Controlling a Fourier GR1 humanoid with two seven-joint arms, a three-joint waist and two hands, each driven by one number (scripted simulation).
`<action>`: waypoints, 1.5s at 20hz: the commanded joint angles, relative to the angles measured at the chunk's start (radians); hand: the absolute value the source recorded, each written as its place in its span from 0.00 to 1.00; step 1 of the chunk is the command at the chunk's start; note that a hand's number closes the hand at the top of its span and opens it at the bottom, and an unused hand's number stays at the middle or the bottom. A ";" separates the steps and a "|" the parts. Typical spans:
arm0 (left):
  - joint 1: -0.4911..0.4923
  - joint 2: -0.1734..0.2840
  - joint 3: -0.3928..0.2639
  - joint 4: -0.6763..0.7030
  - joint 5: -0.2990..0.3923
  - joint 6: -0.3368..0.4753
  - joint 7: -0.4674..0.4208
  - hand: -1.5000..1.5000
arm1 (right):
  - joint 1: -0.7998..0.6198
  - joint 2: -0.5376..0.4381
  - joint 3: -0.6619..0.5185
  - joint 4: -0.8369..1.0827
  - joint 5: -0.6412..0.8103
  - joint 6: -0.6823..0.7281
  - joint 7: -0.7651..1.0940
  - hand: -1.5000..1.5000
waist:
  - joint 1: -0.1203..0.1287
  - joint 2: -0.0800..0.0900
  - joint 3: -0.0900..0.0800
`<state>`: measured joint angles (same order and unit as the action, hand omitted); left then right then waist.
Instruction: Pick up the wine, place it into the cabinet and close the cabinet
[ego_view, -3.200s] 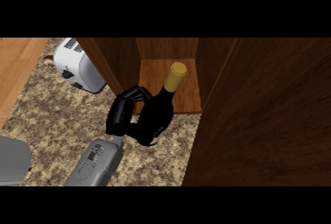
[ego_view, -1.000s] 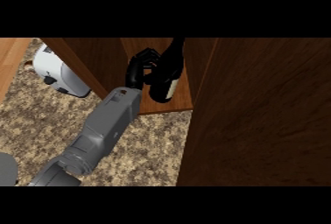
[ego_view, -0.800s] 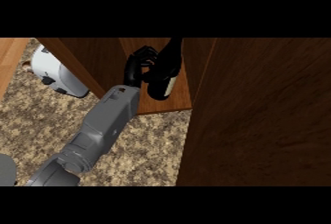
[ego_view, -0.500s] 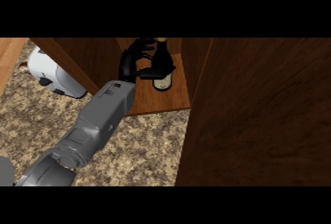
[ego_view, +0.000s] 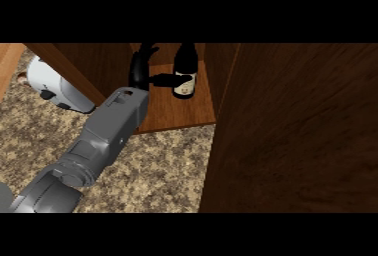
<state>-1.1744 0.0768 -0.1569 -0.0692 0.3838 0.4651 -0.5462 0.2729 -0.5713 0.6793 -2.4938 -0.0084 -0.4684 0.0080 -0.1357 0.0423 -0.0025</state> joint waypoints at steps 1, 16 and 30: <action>0.017 0.009 0.024 -0.019 0.018 -0.040 -0.058 0.00 | 0.023 0.002 0.005 -0.093 -0.040 0.000 0.026 0.00 | 0.007 0.004 -0.001; -0.023 -0.046 0.102 -0.080 0.084 -0.343 -0.109 0.00 | 0.067 -0.042 -0.034 -0.181 -0.064 0.009 0.070 0.00 | 0.050 -0.019 0.001; -0.013 -0.077 0.094 -0.165 0.093 -0.386 -0.050 0.00 | 0.111 -0.053 -0.073 -0.231 -0.021 -0.040 0.136 0.00 | 0.105 -0.046 0.002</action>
<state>-1.2024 0.0048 -0.0571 -0.1990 0.4742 0.0899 -0.6053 0.3212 -0.5996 0.6094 -2.5119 -0.0168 -0.4906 0.0435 -0.0425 0.0031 -0.0012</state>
